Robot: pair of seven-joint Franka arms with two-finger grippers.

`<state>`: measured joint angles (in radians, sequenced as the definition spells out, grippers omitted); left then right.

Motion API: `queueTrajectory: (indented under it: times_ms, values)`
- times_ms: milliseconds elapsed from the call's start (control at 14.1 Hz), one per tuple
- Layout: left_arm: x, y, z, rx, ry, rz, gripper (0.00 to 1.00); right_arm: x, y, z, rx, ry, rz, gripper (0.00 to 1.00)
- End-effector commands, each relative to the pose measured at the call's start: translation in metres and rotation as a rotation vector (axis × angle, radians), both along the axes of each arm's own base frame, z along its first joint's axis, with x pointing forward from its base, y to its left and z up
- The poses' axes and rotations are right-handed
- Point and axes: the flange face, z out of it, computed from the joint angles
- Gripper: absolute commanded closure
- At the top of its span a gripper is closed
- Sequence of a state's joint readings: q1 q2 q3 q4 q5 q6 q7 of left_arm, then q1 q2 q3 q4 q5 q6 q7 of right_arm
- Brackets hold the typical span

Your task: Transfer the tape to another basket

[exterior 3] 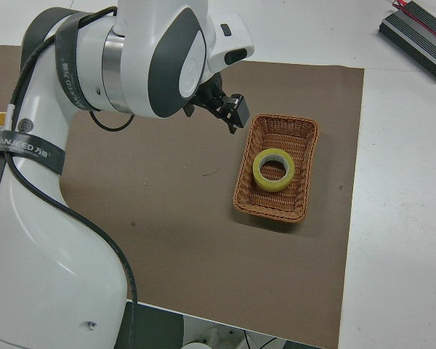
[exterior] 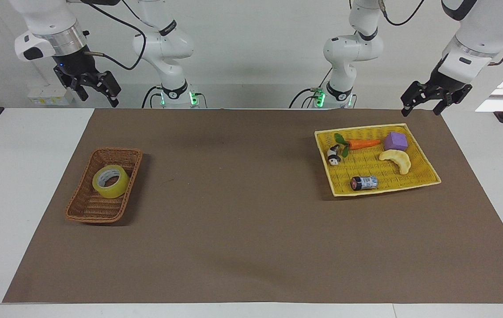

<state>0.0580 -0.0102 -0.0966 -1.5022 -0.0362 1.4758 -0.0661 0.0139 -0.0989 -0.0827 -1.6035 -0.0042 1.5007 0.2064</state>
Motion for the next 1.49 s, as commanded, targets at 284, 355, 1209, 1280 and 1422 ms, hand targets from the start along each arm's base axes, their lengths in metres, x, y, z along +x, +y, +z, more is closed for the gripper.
queueTrajectory:
  times_ms: [284,355,1209,1280,1422]
  values:
    - [-0.005,0.002,0.0,-0.009,0.011,0.011,0.0,0.003,0.006,0.005,0.006,-0.003,0.013,0.0]
    - [-0.005,0.002,0.0,-0.009,0.011,0.011,0.0,0.002,0.002,0.006,0.003,-0.001,0.007,0.0]
    - [-0.005,0.002,0.0,-0.009,0.011,0.011,0.0,-0.002,0.007,0.016,-0.011,-0.02,0.108,0.0]
    - [-0.005,0.002,0.0,-0.009,0.011,0.011,0.0,-0.001,0.009,0.018,-0.026,-0.026,0.127,0.0]
    - [-0.005,0.002,0.0,-0.011,0.011,0.011,0.0,-0.001,0.01,0.018,-0.037,-0.026,0.132,0.0]
